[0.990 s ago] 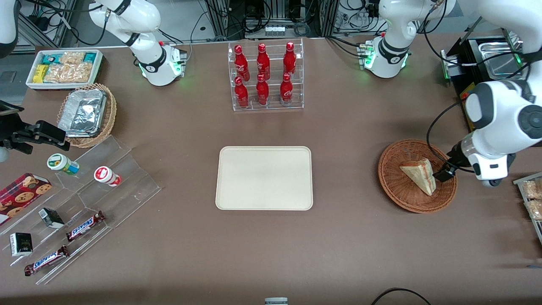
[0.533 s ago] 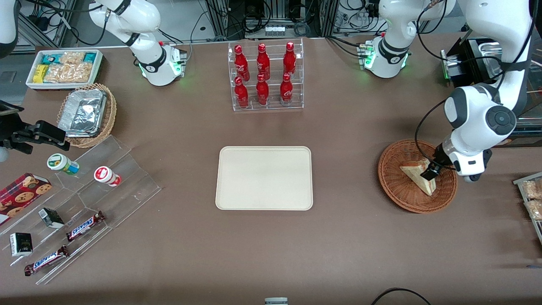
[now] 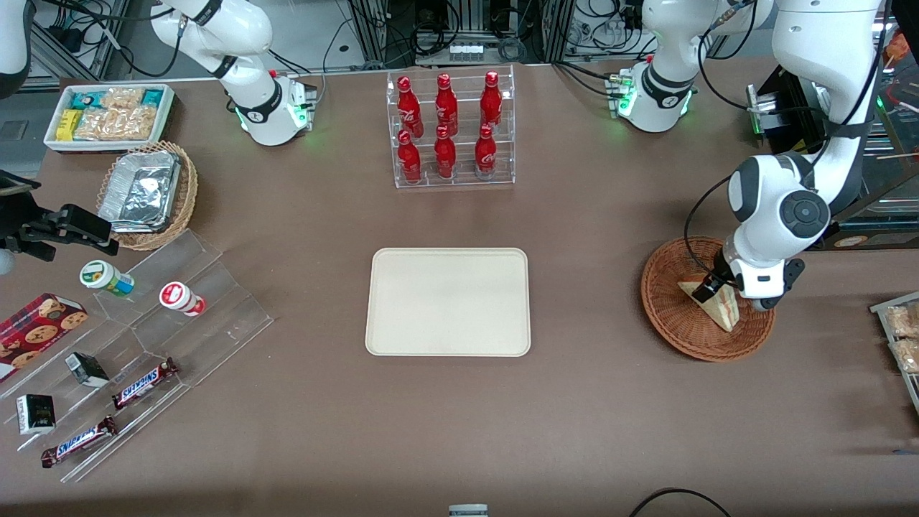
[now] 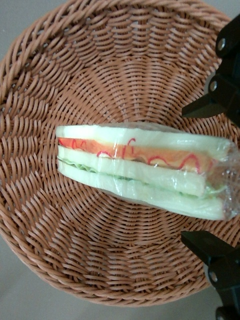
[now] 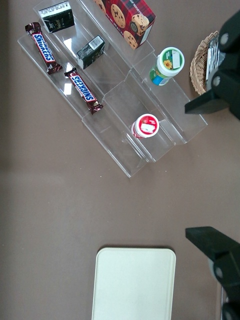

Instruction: Place sandwich from basket to tray

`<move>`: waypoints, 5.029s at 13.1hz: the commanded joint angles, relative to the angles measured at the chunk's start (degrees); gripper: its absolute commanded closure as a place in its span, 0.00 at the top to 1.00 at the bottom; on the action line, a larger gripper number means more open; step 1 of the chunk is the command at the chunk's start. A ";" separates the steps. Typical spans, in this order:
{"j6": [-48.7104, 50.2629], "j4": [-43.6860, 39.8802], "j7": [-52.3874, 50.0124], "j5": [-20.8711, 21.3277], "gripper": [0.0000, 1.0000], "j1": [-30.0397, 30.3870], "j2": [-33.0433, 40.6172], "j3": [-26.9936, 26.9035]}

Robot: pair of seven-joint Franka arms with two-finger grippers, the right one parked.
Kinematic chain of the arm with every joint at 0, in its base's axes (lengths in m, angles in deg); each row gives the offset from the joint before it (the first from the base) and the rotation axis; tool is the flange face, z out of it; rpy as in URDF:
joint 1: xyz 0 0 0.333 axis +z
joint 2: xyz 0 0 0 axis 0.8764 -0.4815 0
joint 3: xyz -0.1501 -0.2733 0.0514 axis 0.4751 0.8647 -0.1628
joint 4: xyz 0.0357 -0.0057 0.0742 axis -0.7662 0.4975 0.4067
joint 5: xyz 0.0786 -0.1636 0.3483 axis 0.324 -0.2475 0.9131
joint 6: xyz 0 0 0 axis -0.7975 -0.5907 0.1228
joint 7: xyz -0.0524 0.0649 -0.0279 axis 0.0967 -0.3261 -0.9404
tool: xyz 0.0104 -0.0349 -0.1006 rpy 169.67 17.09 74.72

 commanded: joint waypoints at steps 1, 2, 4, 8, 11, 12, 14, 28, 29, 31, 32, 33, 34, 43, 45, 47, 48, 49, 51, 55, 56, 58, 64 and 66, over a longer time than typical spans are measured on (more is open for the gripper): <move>-0.80 0.72 -0.73 1.54 0.84 -0.25 0.59 -0.34; -0.27 0.46 -0.47 1.54 0.55 -0.16 0.77 -0.34; 1.57 -0.76 -0.29 1.54 0.09 -0.25 0.94 -0.34; 11.56 -7.52 -0.38 1.63 0.00 -1.39 1.99 -0.17; 24.39 -16.12 0.06 1.63 0.00 -5.41 3.58 0.36; 27.82 -18.94 -0.03 1.54 0.00 -7.52 3.49 0.45; 32.49 -23.16 -0.73 0.93 0.00 -12.26 3.58 0.53; 21.12 -38.21 -1.08 -4.44 0.01 -38.73 -11.52 1.33; 19.18 -38.21 -1.34 -4.44 0.00 -39.44 -13.02 1.24; 18.02 -38.65 -2.05 -3.83 0.01 -40.32 -16.09 1.15; 16.10 -38.57 -2.31 -2.25 0.01 -40.59 -17.41 1.24; 14.25 -38.56 -2.84 -1.54 0.01 -41.20 -18.73 1.24; 13.45 -38.56 -3.97 -1.10 0.01 -41.81 -19.96 1.15; 9.84 -37.86 -5.04 1.19 0.27 -42.35 -23.49 1.15; 9.93 -37.86 -4.86 1.19 0.93 -42.26 -23.40 1.06; 10.98 -37.86 -4.86 1.10 1.00 -41.91 -22.44 0.89; 12.98 -38.12 -4.86 1.10 1.00 -41.65 -21.57 0.80; 15.96 -38.56 -4.95 1.01 1.00 -41.38 -19.99 0.71; 23.51 -38.65 -5.30 -0.12 1.00 -40.25 -14.03 0.10; 36.02 -38.57 -5.83 -0.22 1.00 -34.10 -1.37 -0.08; 38.55 -38.56 -5.74 -0.13 1.00 -32.52 1.01 -0.08; 43.74 -39.00 -1.90 0.13 1.00 -29.27 5.05 -0.08; 52.98 -41.29 16.19 -1.61 1.00 -17.32 11.22 -0.17; 55.62 -41.20 24.97 -4.51 1.00 -11.79 12.97 -0.08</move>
